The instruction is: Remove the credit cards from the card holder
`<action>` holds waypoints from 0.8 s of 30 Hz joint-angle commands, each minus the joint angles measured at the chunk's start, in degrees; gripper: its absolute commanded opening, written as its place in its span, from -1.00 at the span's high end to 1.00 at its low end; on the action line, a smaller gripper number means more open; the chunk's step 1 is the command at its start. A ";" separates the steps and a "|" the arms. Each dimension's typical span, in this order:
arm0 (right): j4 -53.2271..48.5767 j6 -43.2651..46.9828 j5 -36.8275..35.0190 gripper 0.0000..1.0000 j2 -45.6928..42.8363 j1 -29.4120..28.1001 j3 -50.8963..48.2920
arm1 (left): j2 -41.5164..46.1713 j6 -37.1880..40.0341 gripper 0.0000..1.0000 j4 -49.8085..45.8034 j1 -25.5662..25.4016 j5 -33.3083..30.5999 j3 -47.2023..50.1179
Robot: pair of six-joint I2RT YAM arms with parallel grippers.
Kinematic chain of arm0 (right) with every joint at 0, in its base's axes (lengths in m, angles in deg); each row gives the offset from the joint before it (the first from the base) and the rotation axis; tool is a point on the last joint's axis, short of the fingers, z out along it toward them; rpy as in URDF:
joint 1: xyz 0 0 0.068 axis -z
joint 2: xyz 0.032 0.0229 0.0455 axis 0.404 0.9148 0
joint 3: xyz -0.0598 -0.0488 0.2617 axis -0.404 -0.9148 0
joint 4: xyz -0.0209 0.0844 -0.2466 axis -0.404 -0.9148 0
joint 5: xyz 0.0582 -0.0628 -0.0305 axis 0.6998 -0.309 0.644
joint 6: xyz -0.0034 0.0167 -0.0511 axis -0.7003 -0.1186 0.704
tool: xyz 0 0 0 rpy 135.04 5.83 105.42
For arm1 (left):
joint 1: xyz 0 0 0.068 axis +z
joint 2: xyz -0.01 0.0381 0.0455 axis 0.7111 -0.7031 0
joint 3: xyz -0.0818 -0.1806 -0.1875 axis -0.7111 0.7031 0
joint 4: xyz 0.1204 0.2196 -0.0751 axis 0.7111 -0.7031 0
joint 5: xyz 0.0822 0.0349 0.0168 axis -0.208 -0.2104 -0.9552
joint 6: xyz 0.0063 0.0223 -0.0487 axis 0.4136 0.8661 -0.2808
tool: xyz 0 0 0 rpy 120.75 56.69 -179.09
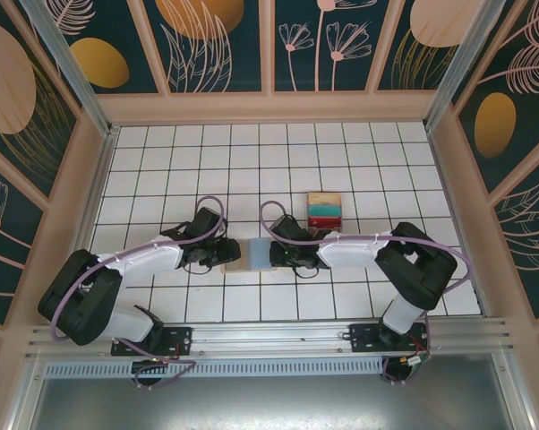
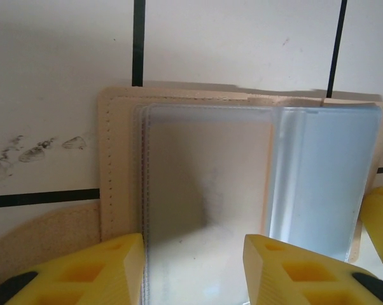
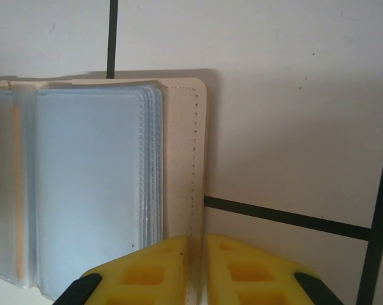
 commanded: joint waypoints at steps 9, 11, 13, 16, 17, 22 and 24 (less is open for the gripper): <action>0.09 -0.96 1.50 0.69 2.82 -1.21 1.15 | 0.10 0.41 0.06 -0.80 -0.41 -0.21 -0.31; 0.06 -0.90 1.50 0.69 2.88 -1.24 1.27 | -0.29 0.49 0.06 -0.71 -0.36 0.06 -0.15; 0.01 -0.94 1.49 0.69 2.91 -1.33 1.25 | -0.93 0.60 0.06 -0.76 -0.34 0.35 -0.22; 0.07 -0.99 1.42 0.69 2.91 -1.44 1.27 | -1.66 0.75 0.05 -0.06 -0.40 1.46 -0.07; 0.07 -0.94 1.44 0.69 2.90 -1.48 1.28 | -1.81 0.77 0.05 0.12 -0.35 1.64 -0.07; 0.12 -1.04 1.51 0.69 2.95 -1.52 1.25 | -2.39 1.36 -0.02 0.91 -0.33 3.47 -0.24; 0.10 -0.98 1.50 0.69 3.04 -1.53 1.36 | -2.25 1.45 -0.10 2.25 -0.40 5.13 -0.15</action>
